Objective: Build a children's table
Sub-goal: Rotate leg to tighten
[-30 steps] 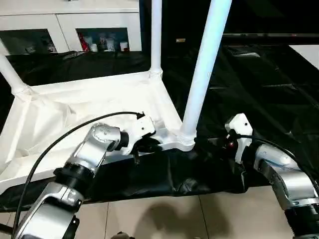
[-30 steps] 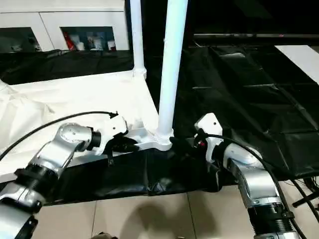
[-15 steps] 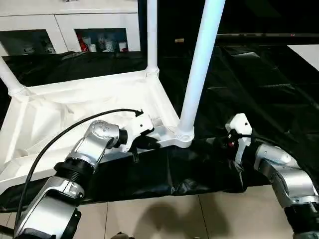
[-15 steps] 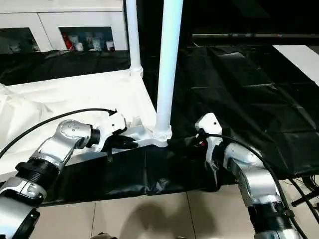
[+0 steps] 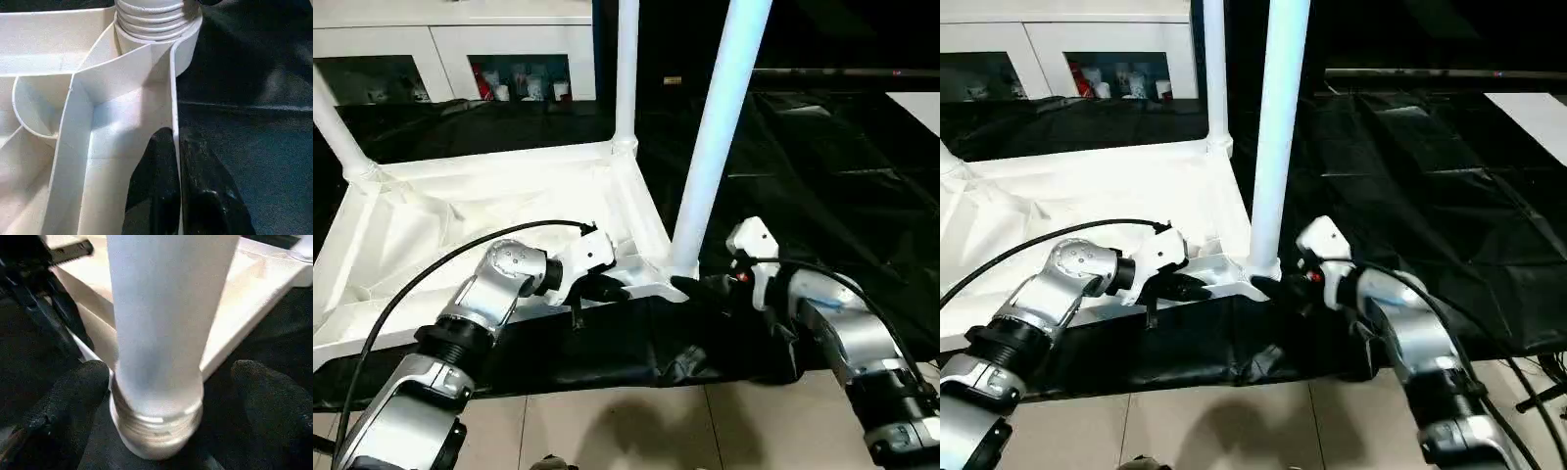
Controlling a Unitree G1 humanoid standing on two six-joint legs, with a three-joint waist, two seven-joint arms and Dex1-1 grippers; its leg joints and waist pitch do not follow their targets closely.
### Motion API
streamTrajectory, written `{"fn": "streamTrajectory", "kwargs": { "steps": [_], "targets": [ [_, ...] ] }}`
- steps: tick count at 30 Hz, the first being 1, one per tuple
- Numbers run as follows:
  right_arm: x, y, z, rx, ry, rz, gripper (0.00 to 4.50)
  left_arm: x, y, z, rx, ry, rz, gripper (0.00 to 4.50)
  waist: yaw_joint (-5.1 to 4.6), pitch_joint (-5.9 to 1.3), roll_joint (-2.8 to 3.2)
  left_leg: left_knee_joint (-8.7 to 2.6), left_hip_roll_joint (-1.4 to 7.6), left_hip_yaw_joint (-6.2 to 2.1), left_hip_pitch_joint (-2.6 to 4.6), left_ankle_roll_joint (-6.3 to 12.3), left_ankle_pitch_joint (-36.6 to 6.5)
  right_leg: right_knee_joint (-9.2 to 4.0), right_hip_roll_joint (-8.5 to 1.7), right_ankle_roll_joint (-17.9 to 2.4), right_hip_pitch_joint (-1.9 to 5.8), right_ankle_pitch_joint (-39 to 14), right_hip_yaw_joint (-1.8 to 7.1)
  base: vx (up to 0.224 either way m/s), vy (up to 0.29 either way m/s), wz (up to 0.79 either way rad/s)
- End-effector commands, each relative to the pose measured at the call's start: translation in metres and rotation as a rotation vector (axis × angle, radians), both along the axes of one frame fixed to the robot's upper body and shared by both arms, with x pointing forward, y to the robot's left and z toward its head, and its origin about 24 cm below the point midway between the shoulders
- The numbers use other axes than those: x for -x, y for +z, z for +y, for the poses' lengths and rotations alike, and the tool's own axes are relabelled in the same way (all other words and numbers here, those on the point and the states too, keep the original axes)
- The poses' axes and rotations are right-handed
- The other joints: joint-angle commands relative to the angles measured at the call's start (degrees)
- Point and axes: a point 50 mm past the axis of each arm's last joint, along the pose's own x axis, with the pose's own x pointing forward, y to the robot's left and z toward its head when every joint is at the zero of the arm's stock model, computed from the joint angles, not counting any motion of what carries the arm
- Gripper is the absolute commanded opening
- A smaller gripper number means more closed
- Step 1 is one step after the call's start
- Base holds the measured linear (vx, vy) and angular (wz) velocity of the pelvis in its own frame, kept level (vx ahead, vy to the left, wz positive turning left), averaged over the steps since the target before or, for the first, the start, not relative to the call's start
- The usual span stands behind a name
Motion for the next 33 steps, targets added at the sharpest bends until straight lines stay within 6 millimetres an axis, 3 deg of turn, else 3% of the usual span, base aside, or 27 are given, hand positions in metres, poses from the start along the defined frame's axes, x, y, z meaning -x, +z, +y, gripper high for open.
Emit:
{"fn": "streamTrajectory", "kwargs": {
  "steps": [1, 8, 9, 16, 21, 25, 29, 33],
  "targets": [
    [-0.001, 0.000, 0.000, -0.004, 0.016, -0.001, 4.27, 0.007, -0.002, -0.008, 0.057, -0.053, 0.023, 0.00, 0.08, -4.09, -1.61, -3.10, 2.13, -0.40, 0.27, 7.14, -0.6, -3.57, -4.50, -15.2, 2.97, 5.2, 2.52, 0.000, 0.000, 0.00],
    [-0.005, -0.006, 0.005, -0.007, 0.038, 0.020, 3.64, 0.007, -0.002, -0.008, 0.052, -0.060, 0.034, 0.00, 0.02, -4.05, -1.63, -3.16, 2.16, -0.36, 0.33, 6.55, -1.8, -3.75, -4.53, -15.4, 2.90, 3.2, 2.51, 0.000, 0.000, 0.00],
    [-0.006, -0.007, 0.006, -0.007, 0.042, 0.022, 3.46, 0.007, -0.001, -0.008, 0.052, -0.060, 0.035, 0.00, 0.00, -4.14, -1.39, -3.11, 2.15, -0.37, 0.38, 6.55, -1.4, -3.68, -4.50, -15.6, 2.88, 3.9, 2.51, 0.000, 0.000, 0.00],
    [-0.010, -0.008, 0.011, 0.004, 0.061, 0.022, 2.89, 0.007, -0.001, -0.008, 0.050, -0.061, 0.038, 0.00, 0.06, -4.26, -1.65, -3.00, 2.10, -0.36, 0.26, 7.18, -0.3, -3.35, -4.45, -16.1, 3.02, 6.6, 2.46, 0.000, 0.000, 0.00],
    [-0.011, -0.010, 0.013, 0.007, 0.084, 0.030, 2.75, 0.007, -0.002, -0.007, 0.043, -0.058, 0.039, 0.00, -0.04, -4.11, -1.60, -3.14, 2.20, -0.41, 0.36, 6.51, -1.9, -3.60, -4.52, -16.0, 2.94, 3.7, 2.44, 0.000, 0.000, 0.00],
    [-0.010, -0.012, 0.013, 0.004, 0.085, 0.037, 2.72, 0.006, -0.002, -0.006, 0.046, -0.047, 0.044, 0.00, -0.07, -4.12, -1.61, -3.12, 2.19, -0.37, 0.36, 6.56, -1.8, -3.57, -4.51, -16.1, 2.94, 4.4, 2.50, 0.000, 0.000, 0.00],
    [-0.016, -0.018, 0.007, -0.021, -0.083, 0.049, 2.72, 0.003, -0.005, -0.013, 0.094, 0.034, 0.068, 0.00, -0.24, -3.99, -1.60, -3.20, 2.19, -0.34, 0.39, 6.26, -2.0, -3.68, -4.48, -16.2, 2.84, 3.7, 2.50, 0.000, 0.000, 0.00],
    [-0.022, -0.031, 0.012, -0.064, -0.320, 0.092, 2.72, -0.004, -0.013, -0.031, 0.084, 0.136, 0.040, 0.00, -0.58, -3.71, -1.63, -3.55, 2.10, -0.29, 0.72, 4.11, -4.7, -4.47, -4.38, -15.0, 2.58, -2.1, 2.67, 0.000, 0.000, 0.00]
  ]
}}
